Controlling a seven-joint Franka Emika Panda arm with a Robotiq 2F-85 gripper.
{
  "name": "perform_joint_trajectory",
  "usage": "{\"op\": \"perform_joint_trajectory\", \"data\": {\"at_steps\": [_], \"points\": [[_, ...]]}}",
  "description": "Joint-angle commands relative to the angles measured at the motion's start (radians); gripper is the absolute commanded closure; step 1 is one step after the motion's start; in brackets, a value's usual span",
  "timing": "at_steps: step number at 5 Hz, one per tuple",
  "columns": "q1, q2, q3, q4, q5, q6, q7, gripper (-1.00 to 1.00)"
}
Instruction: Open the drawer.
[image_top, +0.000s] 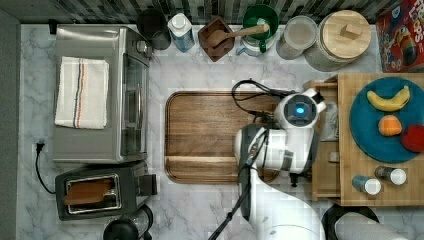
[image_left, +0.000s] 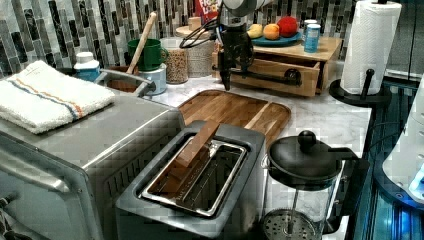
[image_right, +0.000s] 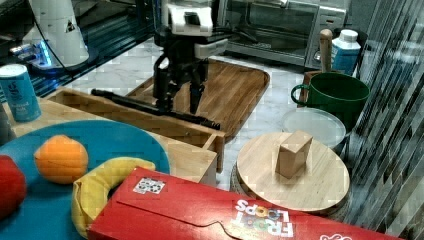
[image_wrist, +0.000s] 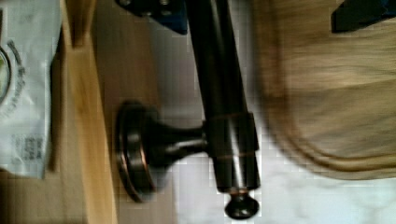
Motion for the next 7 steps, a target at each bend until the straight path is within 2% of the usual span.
{"op": "perform_joint_trajectory", "data": {"at_steps": [1,3,5,7], "points": [[0.192,-0.12,0.142,-0.116,-0.004,-0.071,0.133,-1.0],[0.254,-0.089,0.137,-0.095,0.038,-0.031,0.217,-1.0],[0.266,-0.056,0.171,-0.043,0.103,-0.033,0.267,-1.0],[0.271,-0.067,0.174,-0.046,0.098,-0.036,0.31,-1.0]]}}
